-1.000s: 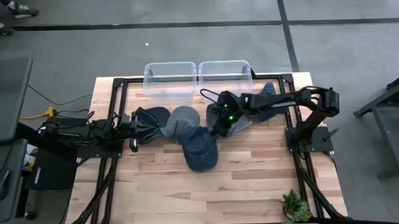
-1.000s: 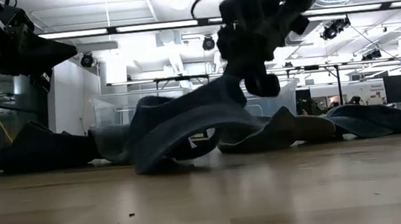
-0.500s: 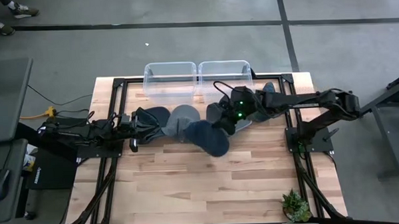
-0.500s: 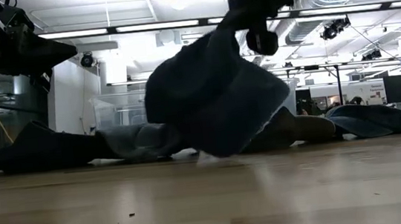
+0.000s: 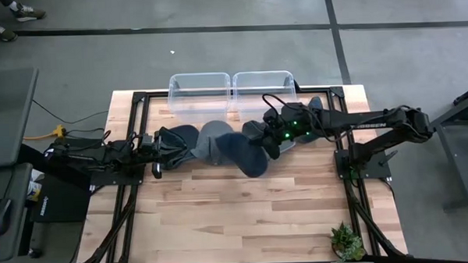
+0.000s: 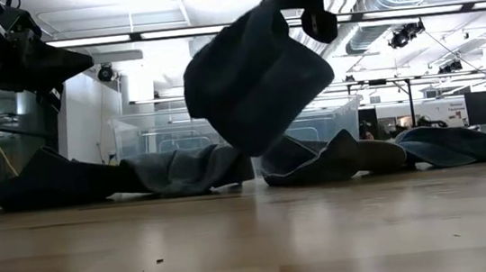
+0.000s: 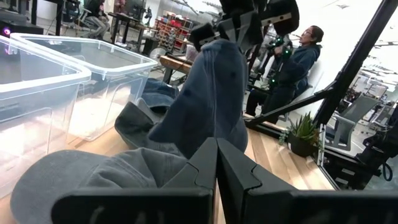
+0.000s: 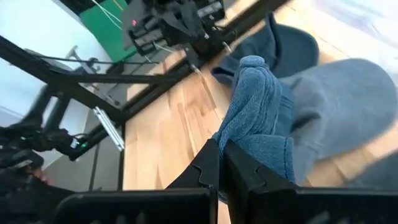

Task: Pick and place caps into container
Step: Put the middle blue cap into the left transparent container

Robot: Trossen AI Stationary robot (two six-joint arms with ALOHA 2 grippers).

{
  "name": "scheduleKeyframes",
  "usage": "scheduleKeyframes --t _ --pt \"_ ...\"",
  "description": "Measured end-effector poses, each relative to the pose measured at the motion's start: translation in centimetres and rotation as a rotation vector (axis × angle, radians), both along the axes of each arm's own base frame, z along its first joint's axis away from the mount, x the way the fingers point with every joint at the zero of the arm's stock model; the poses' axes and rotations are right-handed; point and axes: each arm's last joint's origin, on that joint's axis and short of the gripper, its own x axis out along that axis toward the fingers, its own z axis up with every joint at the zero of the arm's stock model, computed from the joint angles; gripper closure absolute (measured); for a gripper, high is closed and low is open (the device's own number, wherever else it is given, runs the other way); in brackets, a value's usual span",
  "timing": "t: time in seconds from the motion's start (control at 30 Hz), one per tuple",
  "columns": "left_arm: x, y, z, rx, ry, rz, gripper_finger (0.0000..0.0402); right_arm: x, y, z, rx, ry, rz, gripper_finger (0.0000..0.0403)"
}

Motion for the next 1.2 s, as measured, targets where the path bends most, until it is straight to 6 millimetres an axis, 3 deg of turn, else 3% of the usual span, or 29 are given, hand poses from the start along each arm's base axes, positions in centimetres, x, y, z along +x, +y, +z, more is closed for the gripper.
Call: scheduleKeyframes --t 1.0,1.2 --pt "0.0 0.1 0.1 -0.005 -0.012 0.051 0.04 0.7 0.2 2.2 -0.055 -0.23 -0.057 0.0402" --pt "-0.1 0.2 0.7 -0.016 -0.069 0.071 0.035 0.7 0.2 2.4 -0.068 -0.257 -0.055 0.0402"
